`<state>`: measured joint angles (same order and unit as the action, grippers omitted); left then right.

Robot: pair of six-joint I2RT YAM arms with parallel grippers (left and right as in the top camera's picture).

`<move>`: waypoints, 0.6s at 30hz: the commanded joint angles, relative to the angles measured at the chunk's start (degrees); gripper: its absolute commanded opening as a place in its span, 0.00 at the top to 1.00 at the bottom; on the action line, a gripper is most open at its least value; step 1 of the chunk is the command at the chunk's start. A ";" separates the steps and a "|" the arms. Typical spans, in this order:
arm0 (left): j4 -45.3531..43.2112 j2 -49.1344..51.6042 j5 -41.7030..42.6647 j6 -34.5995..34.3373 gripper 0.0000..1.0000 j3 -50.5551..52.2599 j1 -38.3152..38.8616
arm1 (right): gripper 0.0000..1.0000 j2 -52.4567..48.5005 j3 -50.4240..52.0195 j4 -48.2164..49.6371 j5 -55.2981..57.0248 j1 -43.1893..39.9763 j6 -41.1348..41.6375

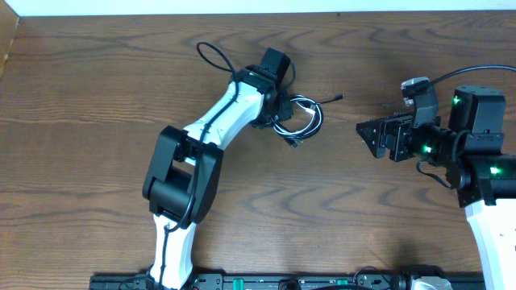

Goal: Untangle cables
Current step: 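Reach the left gripper to the black-and-white cable bundle and grasp it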

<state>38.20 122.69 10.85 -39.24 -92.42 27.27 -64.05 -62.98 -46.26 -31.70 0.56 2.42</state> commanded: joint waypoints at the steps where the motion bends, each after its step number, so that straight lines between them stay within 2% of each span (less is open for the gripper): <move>1: 0.15 1.25 -1.51 -1.38 0.63 -0.07 -0.24 | 0.17 -0.57 -0.96 -0.48 0.26 0.28 0.57; 10: -0.50 2.38 -1.53 -1.84 0.65 0.42 0.15 | 0.17 -1.88 -0.96 -0.92 0.24 0.28 0.59; 18: -1.40 4.20 -1.49 -2.03 0.75 0.44 0.20 | 0.17 -2.29 -0.96 -1.11 0.26 0.28 0.59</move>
<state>36.99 125.05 10.13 -40.86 -92.38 27.35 -66.24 -62.98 -47.20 -31.44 0.56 2.42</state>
